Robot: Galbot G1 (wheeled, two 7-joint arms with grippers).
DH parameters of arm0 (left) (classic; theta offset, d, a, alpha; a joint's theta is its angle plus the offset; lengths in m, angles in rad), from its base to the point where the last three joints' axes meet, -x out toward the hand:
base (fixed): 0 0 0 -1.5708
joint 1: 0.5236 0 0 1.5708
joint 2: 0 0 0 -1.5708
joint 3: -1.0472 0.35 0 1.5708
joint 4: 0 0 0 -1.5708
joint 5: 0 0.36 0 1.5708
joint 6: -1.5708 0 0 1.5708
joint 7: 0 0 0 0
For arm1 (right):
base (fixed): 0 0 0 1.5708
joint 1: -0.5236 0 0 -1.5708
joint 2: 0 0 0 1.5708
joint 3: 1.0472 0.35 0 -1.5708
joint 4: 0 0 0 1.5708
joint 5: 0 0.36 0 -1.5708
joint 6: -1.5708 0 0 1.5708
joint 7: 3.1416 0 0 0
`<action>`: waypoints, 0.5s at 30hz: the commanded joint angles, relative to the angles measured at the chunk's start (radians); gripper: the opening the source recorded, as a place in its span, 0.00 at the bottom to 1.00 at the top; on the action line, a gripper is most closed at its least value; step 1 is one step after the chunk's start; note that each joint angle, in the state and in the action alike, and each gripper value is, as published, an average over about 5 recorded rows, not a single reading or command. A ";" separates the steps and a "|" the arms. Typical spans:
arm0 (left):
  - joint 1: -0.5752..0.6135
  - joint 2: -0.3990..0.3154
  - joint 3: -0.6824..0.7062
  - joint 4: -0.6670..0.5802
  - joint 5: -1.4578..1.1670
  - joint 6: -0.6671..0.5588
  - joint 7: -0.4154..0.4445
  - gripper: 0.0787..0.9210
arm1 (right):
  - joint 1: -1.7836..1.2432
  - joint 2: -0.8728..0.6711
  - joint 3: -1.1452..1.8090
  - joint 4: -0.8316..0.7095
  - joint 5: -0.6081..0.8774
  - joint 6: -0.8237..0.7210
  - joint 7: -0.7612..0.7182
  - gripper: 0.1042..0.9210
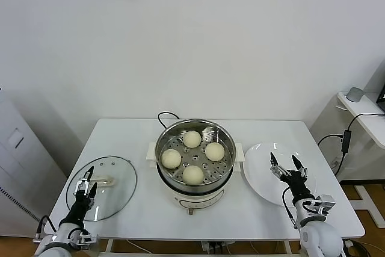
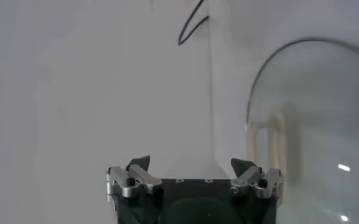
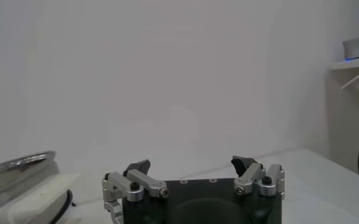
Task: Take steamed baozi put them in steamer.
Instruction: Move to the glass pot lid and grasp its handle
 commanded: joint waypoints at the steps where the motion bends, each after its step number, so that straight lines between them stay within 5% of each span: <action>1: -0.046 0.024 0.014 0.092 0.028 -0.011 -0.007 0.88 | -0.012 0.013 0.006 0.003 -0.015 -0.003 0.009 0.88; 15: -0.106 -0.008 0.043 0.129 0.032 0.110 -0.004 0.88 | -0.010 0.030 0.005 -0.017 -0.037 0.004 0.009 0.88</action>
